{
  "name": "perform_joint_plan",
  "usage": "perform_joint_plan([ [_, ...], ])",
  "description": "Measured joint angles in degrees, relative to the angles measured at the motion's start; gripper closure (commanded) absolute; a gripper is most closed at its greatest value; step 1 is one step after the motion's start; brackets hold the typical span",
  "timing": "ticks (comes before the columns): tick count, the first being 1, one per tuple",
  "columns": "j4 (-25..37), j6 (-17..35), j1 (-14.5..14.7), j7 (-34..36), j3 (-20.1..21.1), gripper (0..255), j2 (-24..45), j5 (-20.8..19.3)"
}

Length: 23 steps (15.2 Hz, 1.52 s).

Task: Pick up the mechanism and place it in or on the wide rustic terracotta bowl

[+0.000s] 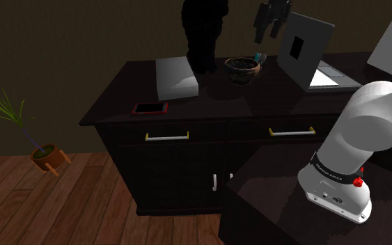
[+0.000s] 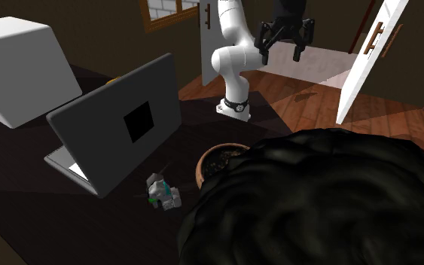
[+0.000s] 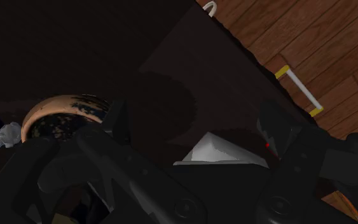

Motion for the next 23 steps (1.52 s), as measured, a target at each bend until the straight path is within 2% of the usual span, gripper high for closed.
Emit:
perform_joint_plan([
  [6, 2.0, 2.2, -0.9, -4.8, -4.5, 0, 5.6, -1.9],
  [13, 8.5, 5.2, -2.2, -14.6, -13.0, 0, 17.5, -3.9],
  [18, 14.0, 7.1, -2.7, -21.3, -18.1, 0, 26.8, -3.2],
  [23, 22.4, 7.5, -3.6, -28.7, -22.8, 0, 38.1, -0.2],
])
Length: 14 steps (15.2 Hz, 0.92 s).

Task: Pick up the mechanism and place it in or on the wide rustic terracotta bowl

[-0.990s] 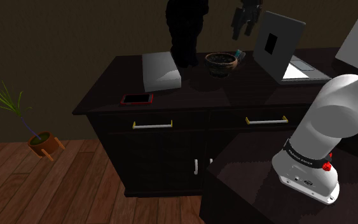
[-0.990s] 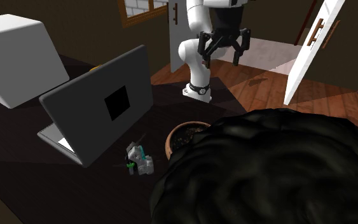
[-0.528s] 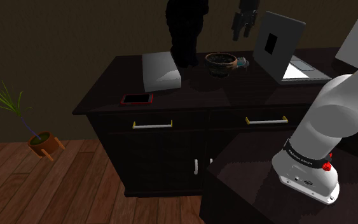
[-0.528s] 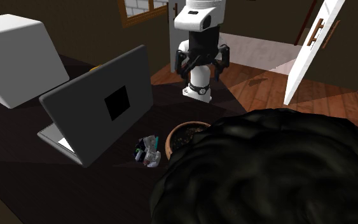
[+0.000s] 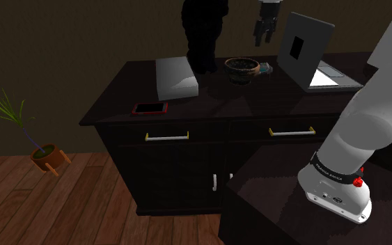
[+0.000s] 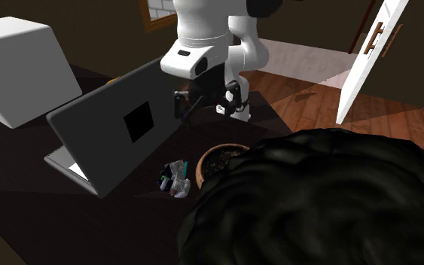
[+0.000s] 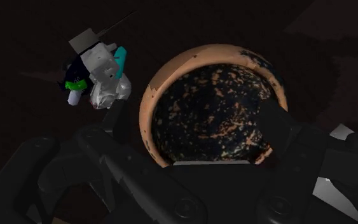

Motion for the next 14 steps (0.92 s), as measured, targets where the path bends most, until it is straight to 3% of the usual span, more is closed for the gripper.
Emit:
perform_joint_plan([
  [5, 10.4, -0.9, -2.4, -7.4, -3.1, 0, 12.8, 4.9],
  [13, 32.8, -7.4, -11.2, -16.7, -3.8, 0, 33.9, 12.9],
  [14, 33.3, -7.1, -11.7, -17.2, -3.7, 0, 34.9, 13.2],
])
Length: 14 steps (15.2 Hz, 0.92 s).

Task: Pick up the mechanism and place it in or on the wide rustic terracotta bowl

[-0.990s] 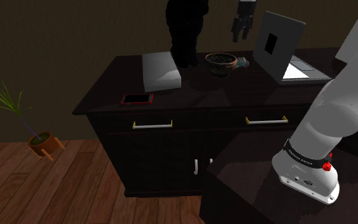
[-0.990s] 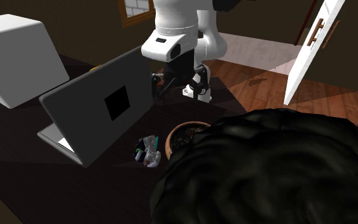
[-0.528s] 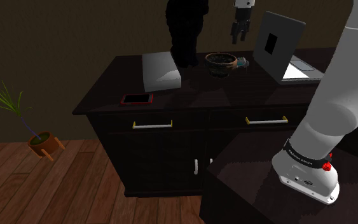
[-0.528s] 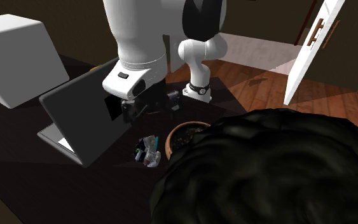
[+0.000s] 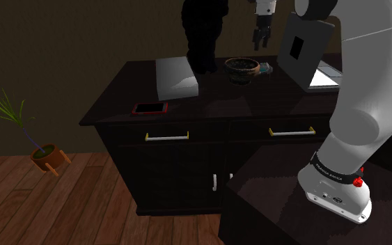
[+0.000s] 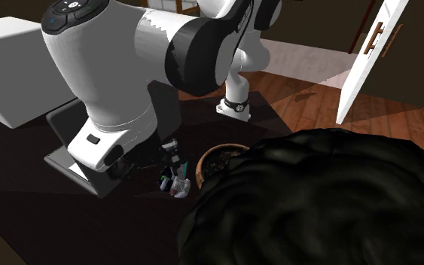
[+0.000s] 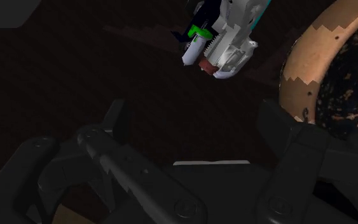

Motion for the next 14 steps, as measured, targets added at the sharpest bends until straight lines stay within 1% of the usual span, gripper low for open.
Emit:
perform_joint_plan([
  [2, 0.2, 0.7, -0.4, -0.4, 0.2, 0, 1.1, 0.4],
  [7, -3.6, 4.3, 0.1, -0.6, 0.3, 0, 1.0, 0.5],
  [13, -4.4, 5.0, 0.2, -0.6, 0.3, 0, 0.9, 0.5],
  [14, -4.4, 5.0, 0.2, -0.6, 0.3, 255, 0.9, 0.5],
])
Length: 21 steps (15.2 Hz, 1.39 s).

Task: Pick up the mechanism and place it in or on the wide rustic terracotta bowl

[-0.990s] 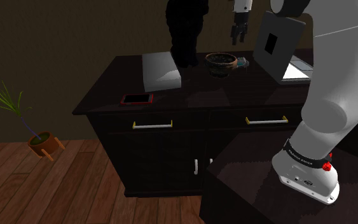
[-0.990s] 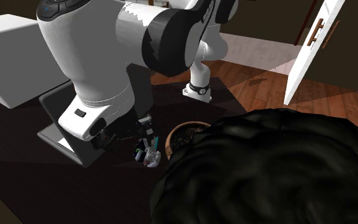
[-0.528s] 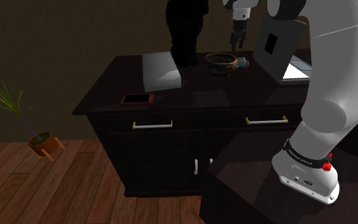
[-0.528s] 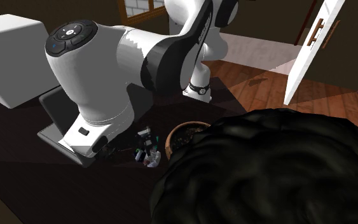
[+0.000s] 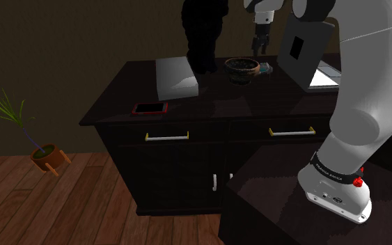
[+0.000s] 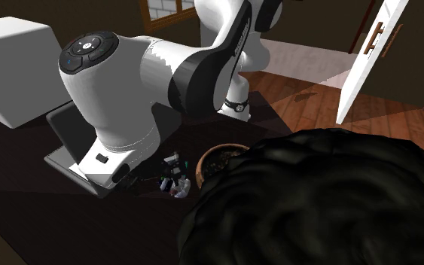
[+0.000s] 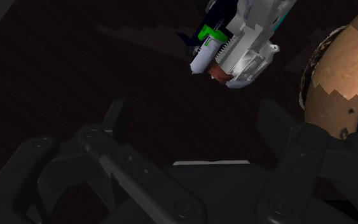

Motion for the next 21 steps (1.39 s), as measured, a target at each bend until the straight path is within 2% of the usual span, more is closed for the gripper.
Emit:
perform_joint_plan([
  [9, 0.0, 0.0, 0.0, 0.0, 0.0, 255, 0.0, 0.0],
  [10, 0.0, 0.0, 0.0, 0.0, 0.0, 0, 0.0, 0.0],
  [11, 0.0, 0.0, 0.0, 0.0, 0.0, 0, 0.0, 0.0],
  [13, -6.6, 3.9, 4.6, 5.4, -2.1, 0, -4.1, -4.7],
  [16, -18.9, 9.8, 14.6, 21.1, -6.3, 0, -11.9, -17.4],
  [18, -24.4, 11.1, 20.6, 34.0, -8.2, 0, -16.0, -27.4],
  [19, -26.5, 12.6, 22.7, 39.4, -8.6, 0, -17.6, -32.4],
  [20, -27.5, 13.5, 23.5, 42.0, -8.6, 0, -18.2, -36.0],
  [21, -28.4, 14.4, 23.2, 42.8, -8.9, 0, -18.1, -37.9],
])
